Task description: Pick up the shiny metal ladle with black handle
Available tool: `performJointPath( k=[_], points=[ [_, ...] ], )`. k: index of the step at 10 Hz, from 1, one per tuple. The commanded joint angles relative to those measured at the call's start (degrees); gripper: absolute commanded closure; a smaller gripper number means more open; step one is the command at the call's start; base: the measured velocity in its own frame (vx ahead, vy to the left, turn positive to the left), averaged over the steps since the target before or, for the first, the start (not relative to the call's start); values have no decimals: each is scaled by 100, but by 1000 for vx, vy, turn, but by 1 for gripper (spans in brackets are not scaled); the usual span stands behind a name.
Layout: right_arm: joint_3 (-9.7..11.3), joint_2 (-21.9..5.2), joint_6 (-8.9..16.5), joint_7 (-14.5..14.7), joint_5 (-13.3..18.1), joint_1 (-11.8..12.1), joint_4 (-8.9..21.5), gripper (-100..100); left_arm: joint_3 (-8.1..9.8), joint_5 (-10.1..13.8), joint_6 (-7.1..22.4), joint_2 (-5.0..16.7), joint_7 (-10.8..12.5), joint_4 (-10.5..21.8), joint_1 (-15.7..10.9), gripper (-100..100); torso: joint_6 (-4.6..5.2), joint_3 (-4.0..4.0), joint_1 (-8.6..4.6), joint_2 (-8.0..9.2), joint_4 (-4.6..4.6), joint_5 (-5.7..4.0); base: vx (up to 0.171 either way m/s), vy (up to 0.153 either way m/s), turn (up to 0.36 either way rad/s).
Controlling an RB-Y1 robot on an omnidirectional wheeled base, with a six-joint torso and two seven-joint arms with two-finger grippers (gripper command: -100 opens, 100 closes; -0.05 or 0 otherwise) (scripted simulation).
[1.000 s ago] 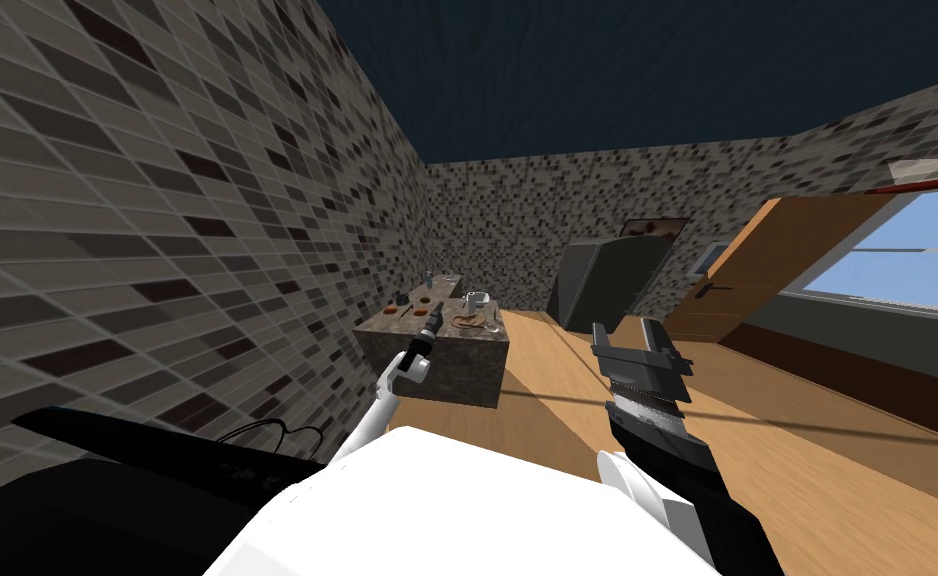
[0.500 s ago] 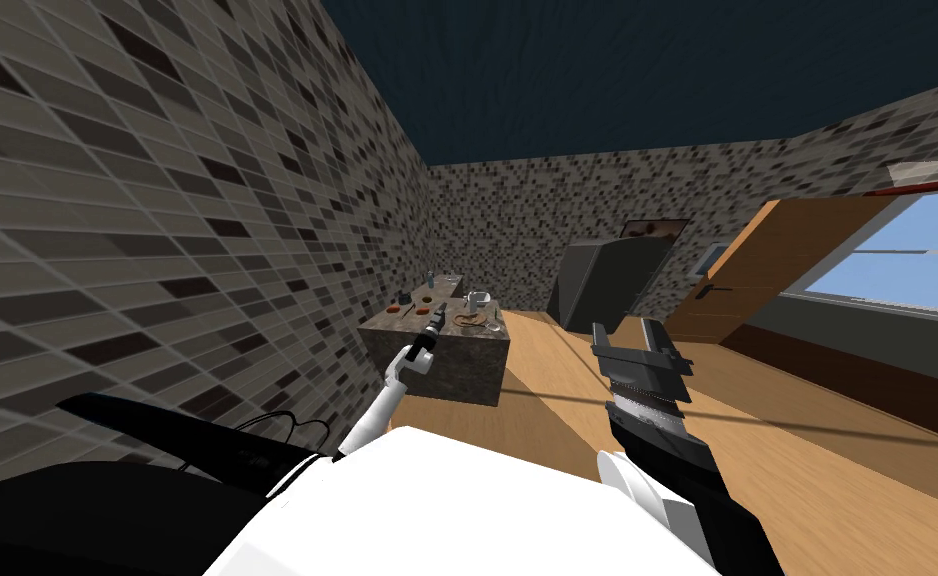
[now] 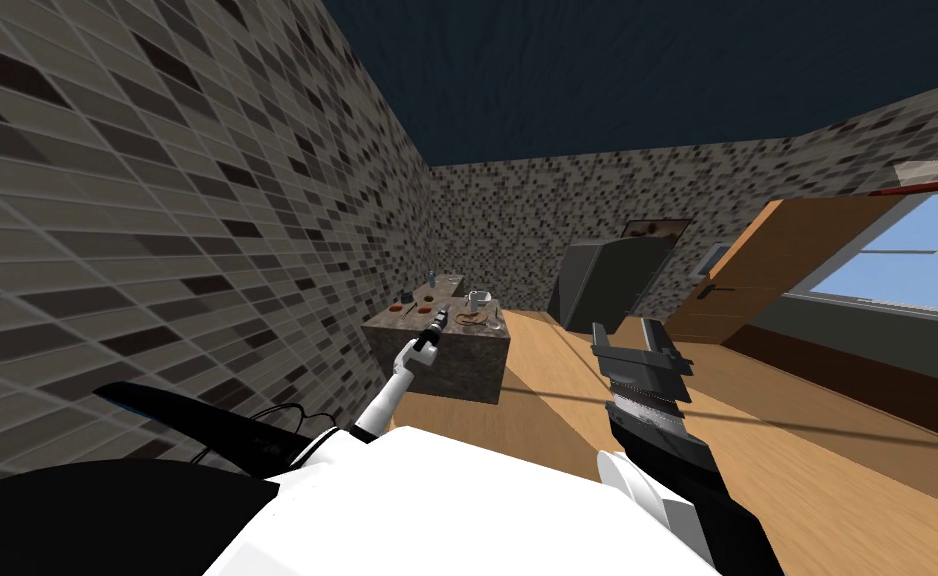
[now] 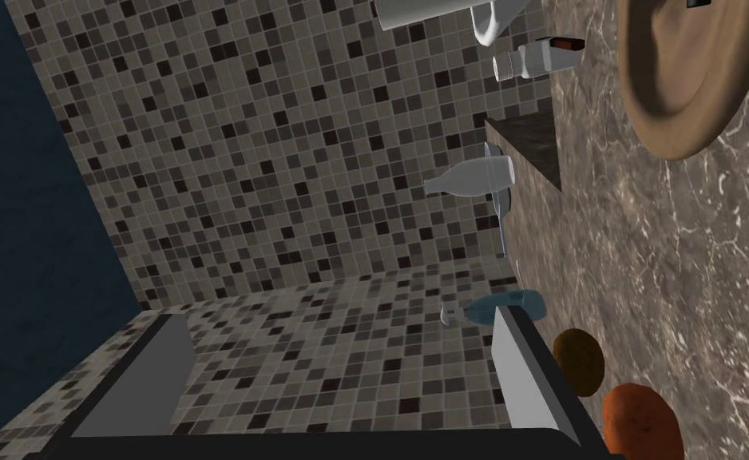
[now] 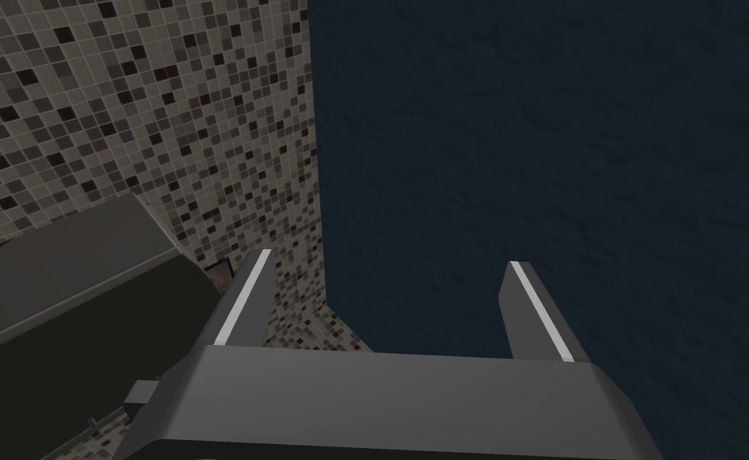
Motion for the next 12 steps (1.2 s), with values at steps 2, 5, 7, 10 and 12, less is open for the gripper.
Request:
performJointPath(
  k=[2,5,7,10,12],
  points=[
    [0,0,0,0,0,0,0,0,-8,32,346,12,5,450,-328,-100,0,0,-5,0,0,-1,-29,-18,15],
    [0,0,0,0,0,0,0,0,-21,91,814,18,33,1053,-894,-100,0,-3,-6,-4,-1,-1,-20,-20,25],
    [0,0,0,0,0,0,0,0,-27,121,1096,14,56,1339,-1127,-100,-1,-3,-10,-5,-1,-2,-15,-33,17],
    [0,0,0,0,0,0,0,0,-34,151,1468,5,84,1815,-1451,-100,1,-4,-19,-7,-1,-4,-8,-43,19],
    [0,0,0,0,0,0,0,0,-41,181,1741,-9,117,2147,-1722,-100,0,-8,-22,-14,-3,-5,8,-53,22]
  ],
)
